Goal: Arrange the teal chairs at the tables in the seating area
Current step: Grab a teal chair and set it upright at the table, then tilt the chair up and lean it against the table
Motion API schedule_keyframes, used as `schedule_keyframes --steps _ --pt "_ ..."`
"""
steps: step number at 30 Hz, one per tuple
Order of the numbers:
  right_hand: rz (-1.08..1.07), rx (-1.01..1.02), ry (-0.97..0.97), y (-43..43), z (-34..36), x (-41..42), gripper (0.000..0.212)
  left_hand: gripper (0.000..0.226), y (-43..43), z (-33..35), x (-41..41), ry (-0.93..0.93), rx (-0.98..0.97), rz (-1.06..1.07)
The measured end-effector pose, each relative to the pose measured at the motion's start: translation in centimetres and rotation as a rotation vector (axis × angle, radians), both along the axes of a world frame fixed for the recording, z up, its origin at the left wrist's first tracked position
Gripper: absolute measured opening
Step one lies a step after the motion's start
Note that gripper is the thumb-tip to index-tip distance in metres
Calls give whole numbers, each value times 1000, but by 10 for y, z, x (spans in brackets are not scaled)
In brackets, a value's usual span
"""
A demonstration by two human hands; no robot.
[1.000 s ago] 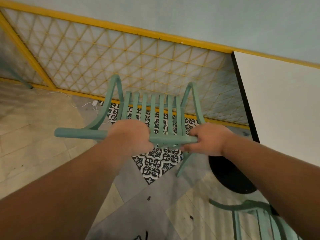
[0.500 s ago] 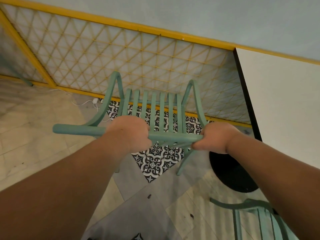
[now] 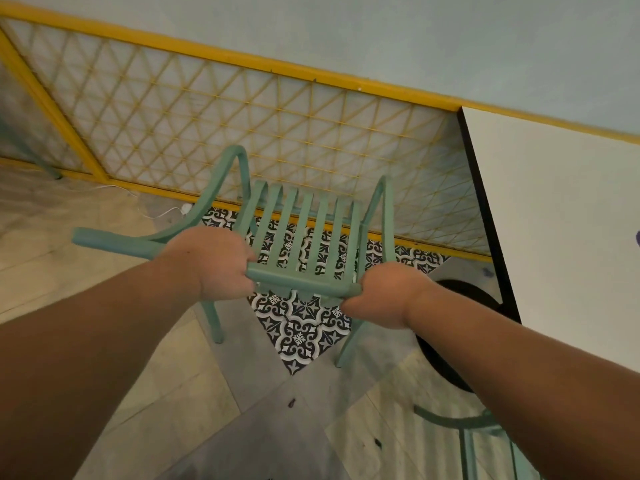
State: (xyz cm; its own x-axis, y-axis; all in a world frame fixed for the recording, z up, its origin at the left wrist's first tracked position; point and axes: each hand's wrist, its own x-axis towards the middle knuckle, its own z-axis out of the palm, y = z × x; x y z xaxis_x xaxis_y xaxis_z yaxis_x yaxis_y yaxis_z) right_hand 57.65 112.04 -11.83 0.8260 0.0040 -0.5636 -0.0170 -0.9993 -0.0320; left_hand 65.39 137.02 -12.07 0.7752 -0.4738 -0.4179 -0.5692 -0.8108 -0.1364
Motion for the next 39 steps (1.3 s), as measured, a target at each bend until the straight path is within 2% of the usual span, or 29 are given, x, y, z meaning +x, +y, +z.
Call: schedule_keyframes --steps 7,14,19,24,27,30,34,39 --pt "-46 48 1 19 -3 0 52 25 17 -2 13 -28 3 13" --pt "-51 82 -41 44 -7 6 43 24 38 -4 29 -68 47 3" --pt "-95 112 -90 40 -2 2 52 28 38 -11 29 -77 -4 75" --pt "-142 122 -101 41 -1 1 63 40 23 5 18 89 -32 150" --pt "-140 118 -95 43 0 3 58 41 -18 7 -7 146 -130 78" --pt "-150 129 -81 42 -2 3 50 27 -64 -1 -25 77 -107 2" --pt "-84 155 -30 37 -3 6 38 12 -65 -5 -22 50 -109 23" --pt "-49 348 34 6 2 3 41 25 -63 -2 -23 70 -163 28"
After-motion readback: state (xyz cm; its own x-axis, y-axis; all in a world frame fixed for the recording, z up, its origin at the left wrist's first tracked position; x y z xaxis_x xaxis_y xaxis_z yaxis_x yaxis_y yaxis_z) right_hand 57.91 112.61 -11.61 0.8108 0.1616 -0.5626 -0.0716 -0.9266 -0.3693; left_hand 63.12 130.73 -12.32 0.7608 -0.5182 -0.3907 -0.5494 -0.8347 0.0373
